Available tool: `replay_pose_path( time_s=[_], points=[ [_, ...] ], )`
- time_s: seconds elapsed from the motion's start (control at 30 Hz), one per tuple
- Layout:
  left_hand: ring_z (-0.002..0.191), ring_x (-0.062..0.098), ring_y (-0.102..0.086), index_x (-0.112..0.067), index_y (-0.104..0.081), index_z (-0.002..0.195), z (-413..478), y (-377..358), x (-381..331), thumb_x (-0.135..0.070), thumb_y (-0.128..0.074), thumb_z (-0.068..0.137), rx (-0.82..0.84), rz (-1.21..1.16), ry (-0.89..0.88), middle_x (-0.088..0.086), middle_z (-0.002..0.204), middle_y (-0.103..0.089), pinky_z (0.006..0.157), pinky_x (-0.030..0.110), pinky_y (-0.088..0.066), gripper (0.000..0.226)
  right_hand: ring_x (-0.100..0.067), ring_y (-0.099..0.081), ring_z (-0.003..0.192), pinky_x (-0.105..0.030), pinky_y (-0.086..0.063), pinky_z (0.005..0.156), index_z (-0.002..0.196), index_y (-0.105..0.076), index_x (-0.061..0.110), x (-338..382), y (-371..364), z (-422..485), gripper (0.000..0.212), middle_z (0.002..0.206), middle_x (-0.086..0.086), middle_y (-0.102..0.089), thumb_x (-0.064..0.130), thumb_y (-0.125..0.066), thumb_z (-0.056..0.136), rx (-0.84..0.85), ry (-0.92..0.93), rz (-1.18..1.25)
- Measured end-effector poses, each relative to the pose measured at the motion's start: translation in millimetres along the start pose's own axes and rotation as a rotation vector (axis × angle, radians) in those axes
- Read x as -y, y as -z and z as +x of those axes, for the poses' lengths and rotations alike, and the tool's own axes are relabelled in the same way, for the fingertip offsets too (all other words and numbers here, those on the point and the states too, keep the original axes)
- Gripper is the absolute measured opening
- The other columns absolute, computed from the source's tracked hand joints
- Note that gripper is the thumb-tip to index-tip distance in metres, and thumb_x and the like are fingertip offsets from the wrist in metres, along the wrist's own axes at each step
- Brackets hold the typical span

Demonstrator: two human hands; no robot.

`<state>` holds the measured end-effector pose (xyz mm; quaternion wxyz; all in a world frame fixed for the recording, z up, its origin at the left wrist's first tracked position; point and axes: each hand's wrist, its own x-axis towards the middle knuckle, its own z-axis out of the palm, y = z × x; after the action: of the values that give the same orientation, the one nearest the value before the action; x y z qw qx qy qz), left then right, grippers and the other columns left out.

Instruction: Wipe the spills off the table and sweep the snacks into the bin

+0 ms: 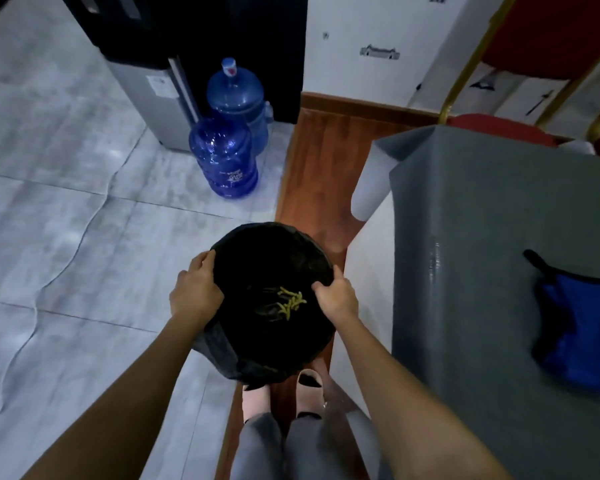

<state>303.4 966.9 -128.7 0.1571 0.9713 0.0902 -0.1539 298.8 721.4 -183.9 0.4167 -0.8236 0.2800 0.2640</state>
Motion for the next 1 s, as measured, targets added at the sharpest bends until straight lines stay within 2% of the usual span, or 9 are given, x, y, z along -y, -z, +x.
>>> replay_pose_path(
  time_s=[0.13,0.27,0.37,0.47,0.7,0.83,0.9,1.0],
  points=[
    [0.116,0.045,-0.044,-0.018,-0.023,0.147,37,-88,12,-0.015,-0.048,0.083,0.136,-0.111,0.058,0.004,0.153,-0.025,0.093,0.049,-0.042,0.069,-0.033,-0.053,0.119,-0.043,-0.045,0.101,0.147,-0.030,0.029,-38,-27,62,0.067,0.135,-0.008,-0.053,0.042,-0.051,0.084,-0.044,-0.058,-0.061],
    [0.107,0.048,-0.047,-0.018,-0.021,0.145,80,-177,23,-0.026,-0.049,0.079,0.207,-0.161,0.041,0.005,0.153,-0.020,0.085,0.047,-0.043,0.072,-0.035,-0.051,0.119,-0.046,-0.043,0.102,0.148,-0.024,0.034,-69,-58,138,0.070,0.135,-0.008,-0.050,0.048,-0.048,0.083,-0.062,-0.079,-0.140],
    [0.118,0.048,-0.039,-0.018,-0.007,0.150,101,-237,32,-0.029,-0.051,0.087,0.280,-0.101,0.052,0.007,0.158,-0.004,0.090,0.047,-0.042,0.078,-0.037,-0.046,0.123,-0.049,-0.038,0.106,0.151,-0.017,0.029,-92,-83,181,0.075,0.136,-0.013,-0.045,0.046,-0.047,0.084,-0.091,-0.060,-0.197],
    [0.123,0.047,-0.033,-0.020,0.000,0.150,119,-283,38,-0.035,-0.051,0.090,0.296,-0.088,0.035,0.006,0.158,0.005,0.090,0.048,-0.042,0.081,-0.037,-0.041,0.128,-0.049,-0.035,0.108,0.153,-0.009,0.026,-114,-105,219,0.079,0.142,-0.013,-0.038,0.045,-0.049,0.088,-0.093,-0.061,-0.244],
    [0.125,0.047,-0.027,-0.019,0.002,0.150,131,-347,51,-0.041,-0.054,0.088,0.371,-0.080,-0.030,0.008,0.157,0.013,0.092,0.049,-0.042,0.086,-0.037,-0.030,0.137,-0.045,-0.033,0.111,0.154,-0.004,0.017,-159,-134,247,0.086,0.153,-0.014,-0.024,0.041,-0.056,0.090,-0.110,-0.048,-0.291],
    [0.128,0.045,-0.024,-0.020,0.004,0.150,131,-361,54,-0.043,-0.057,0.086,0.417,-0.061,-0.107,0.009,0.155,0.022,0.095,0.049,-0.042,0.091,-0.035,-0.018,0.143,-0.043,-0.023,0.116,0.154,0.000,0.015,-173,-138,247,0.088,0.159,-0.013,-0.011,0.040,-0.057,0.091,-0.095,-0.096,-0.262],
    [0.135,0.046,-0.016,-0.021,0.009,0.149,134,-365,55,-0.043,-0.056,0.087,0.479,-0.077,-0.109,0.009,0.155,0.023,0.104,0.050,-0.034,0.093,-0.032,-0.010,0.146,-0.042,-0.017,0.118,0.153,0.005,0.014,-176,-138,249,0.090,0.160,-0.011,-0.002,0.040,-0.055,0.092,-0.025,-0.132,-0.288],
    [0.142,0.041,-0.001,-0.015,0.011,0.148,125,-357,51,-0.044,-0.050,0.090,0.508,0.002,-0.101,0.012,0.157,0.015,0.113,0.051,-0.019,0.089,-0.029,0.000,0.147,-0.043,-0.011,0.119,0.153,0.006,0.009,-176,-134,233,0.085,0.161,-0.009,0.002,0.040,-0.048,0.095,0.072,-0.119,-0.503]
  ],
)
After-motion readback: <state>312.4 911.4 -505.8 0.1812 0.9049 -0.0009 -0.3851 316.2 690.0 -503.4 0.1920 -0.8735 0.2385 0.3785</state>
